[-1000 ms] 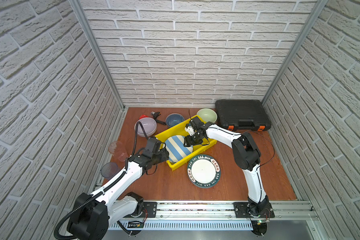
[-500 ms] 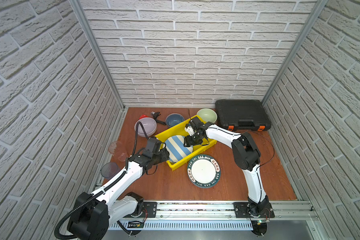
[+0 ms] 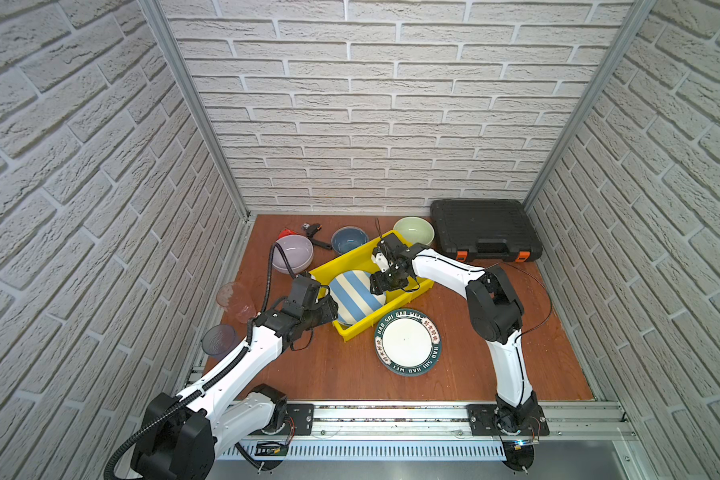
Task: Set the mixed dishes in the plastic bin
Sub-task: 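Lay the striped plate flat onto the first plate with the right gripper, then open the right gripper and withdraw it from the bin toward the green-rimmed plates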
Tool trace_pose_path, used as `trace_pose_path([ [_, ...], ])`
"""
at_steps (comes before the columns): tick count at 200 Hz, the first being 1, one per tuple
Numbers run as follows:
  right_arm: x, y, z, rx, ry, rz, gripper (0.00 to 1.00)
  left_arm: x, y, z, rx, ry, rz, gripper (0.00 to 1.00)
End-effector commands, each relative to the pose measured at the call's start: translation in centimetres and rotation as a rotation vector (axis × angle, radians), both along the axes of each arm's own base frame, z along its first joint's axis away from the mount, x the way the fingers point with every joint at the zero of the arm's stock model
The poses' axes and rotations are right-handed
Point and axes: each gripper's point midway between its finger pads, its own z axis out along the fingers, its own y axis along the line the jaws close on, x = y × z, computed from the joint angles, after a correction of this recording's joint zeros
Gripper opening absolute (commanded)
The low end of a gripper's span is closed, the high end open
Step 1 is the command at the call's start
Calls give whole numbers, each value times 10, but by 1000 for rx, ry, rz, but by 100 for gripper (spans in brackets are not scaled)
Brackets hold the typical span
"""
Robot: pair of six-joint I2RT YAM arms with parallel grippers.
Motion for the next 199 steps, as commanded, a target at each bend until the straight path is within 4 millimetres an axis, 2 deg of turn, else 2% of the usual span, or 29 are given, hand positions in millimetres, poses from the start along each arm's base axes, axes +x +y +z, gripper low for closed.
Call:
trace_pose_path([
  [1,4,-6,46,28,-99,6,71,0,5,3,21,-20,-1,63],
  [20,1,-11,57,27,-128,0,70,0,4,3,28,-20,-14,64],
  [24,0,-13,71,40,-156,-1,70,-1,4,3,28,-18,-17,64],
  [40,-6,-21,86,32,-189,-6,69,-3,2,3,21,-12,-34,64],
  [73,-28,-41,115,37,-252,-21,66,-10,-5,13,14,-29,-100,63],
  [96,-47,-53,127,60,-271,-36,63,-19,-9,22,32,-37,-149,62],
  [141,-92,-74,122,115,-240,-75,55,-39,-35,44,68,-88,-269,60],
  [163,-113,-84,114,146,-225,-103,54,-48,-49,48,94,-95,-318,60],
  [178,-124,-92,108,157,-222,-123,52,-51,-60,49,89,-111,-340,54],
  [199,-138,-103,100,176,-239,-149,51,-54,-79,51,72,-151,-349,52],
])
